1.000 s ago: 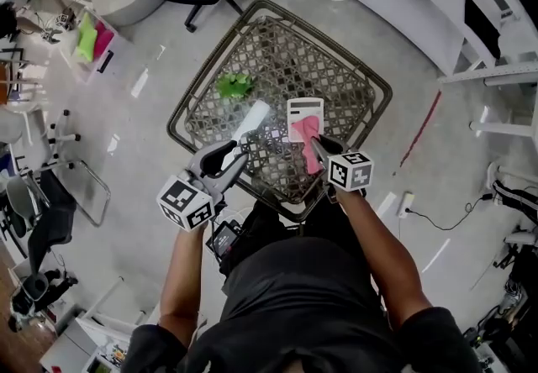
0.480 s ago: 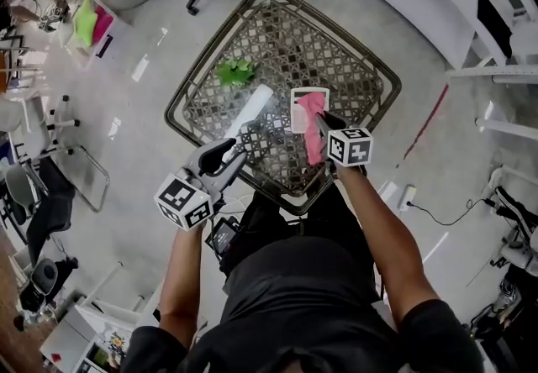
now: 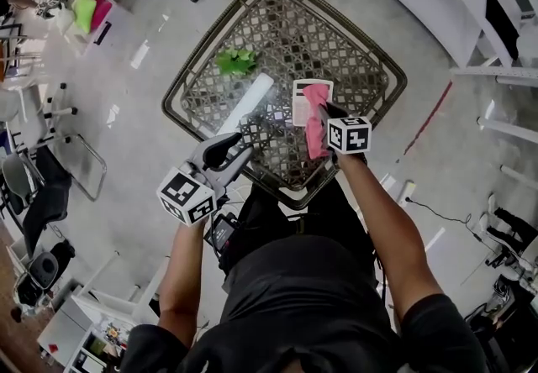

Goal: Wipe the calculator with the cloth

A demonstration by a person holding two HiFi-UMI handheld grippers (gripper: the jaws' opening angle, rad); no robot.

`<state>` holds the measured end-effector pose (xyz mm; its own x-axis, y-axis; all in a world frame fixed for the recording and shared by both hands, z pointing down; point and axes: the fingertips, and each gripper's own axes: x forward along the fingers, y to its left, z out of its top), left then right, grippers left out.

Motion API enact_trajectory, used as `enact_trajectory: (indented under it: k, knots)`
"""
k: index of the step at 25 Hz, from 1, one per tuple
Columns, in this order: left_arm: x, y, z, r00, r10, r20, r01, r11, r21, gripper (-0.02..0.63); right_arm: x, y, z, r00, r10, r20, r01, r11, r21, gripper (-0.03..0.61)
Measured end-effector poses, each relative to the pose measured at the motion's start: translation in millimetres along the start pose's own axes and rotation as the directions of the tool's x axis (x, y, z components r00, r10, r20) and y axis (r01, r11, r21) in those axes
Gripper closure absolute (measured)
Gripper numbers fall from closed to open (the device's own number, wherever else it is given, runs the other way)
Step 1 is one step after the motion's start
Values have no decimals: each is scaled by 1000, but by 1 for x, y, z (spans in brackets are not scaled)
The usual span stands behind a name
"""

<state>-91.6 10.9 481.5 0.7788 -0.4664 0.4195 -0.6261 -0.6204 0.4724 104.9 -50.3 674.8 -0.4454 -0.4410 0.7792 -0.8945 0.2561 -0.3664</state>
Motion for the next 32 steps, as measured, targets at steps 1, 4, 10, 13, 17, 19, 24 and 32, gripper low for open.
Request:
enact_trajectory:
  k: [1,4,10,13,17,19,24,32]
  knots:
    - [1,1,-3,1000,1,-3,-1,1000,-1,445,2,0,0,1000,-2,1,2,1000,-4,528]
    - [1,2,-11,1000,3,-17,-3,1000,-5,445,7,3,-3,1000,-4,-7,3,999,-48,528]
    - [4,-1,-10,1000,-3,-24,3,1000,-5,445,11,20,-3,1000,20,-15,-22,991,-129,528]
    - [8,-3,-13,999,-10,-34,10,1000,-1,445,10,21,-4,1000,13,-10,-14,994,-112,528]
    - [14,-8,-22,998,-23,-66,24,1000,10,445,6,12,-14,999,-19,-27,17,996,-88,528]
    - [17,-11,-26,996,-37,-77,37,999,7,445,5,2,-22,998,-45,-44,42,997,-64,528]
    - [26,-17,-37,992,-66,-105,66,998,1,445,2,-10,-30,996,-71,-59,68,997,-46,528]
    - [30,-10,-40,990,-70,-122,69,998,-11,445,15,8,-27,997,-32,-65,26,995,-98,528]
